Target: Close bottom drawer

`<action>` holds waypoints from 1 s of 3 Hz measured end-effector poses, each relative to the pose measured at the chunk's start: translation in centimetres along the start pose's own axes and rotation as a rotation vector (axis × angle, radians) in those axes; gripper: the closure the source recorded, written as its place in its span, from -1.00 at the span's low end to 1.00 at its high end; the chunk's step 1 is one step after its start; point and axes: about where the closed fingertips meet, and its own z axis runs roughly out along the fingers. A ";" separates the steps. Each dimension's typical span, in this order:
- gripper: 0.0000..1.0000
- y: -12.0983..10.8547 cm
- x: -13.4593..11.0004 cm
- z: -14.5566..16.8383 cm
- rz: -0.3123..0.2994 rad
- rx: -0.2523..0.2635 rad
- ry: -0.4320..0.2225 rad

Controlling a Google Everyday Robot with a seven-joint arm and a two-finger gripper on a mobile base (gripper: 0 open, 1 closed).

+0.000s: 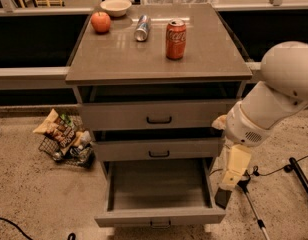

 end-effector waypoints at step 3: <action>-1.00 -0.3 3.2 18.4 -0.095 -0.208 -0.224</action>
Offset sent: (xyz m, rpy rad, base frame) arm -0.0055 0.0337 -0.2053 0.2817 0.1086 0.1607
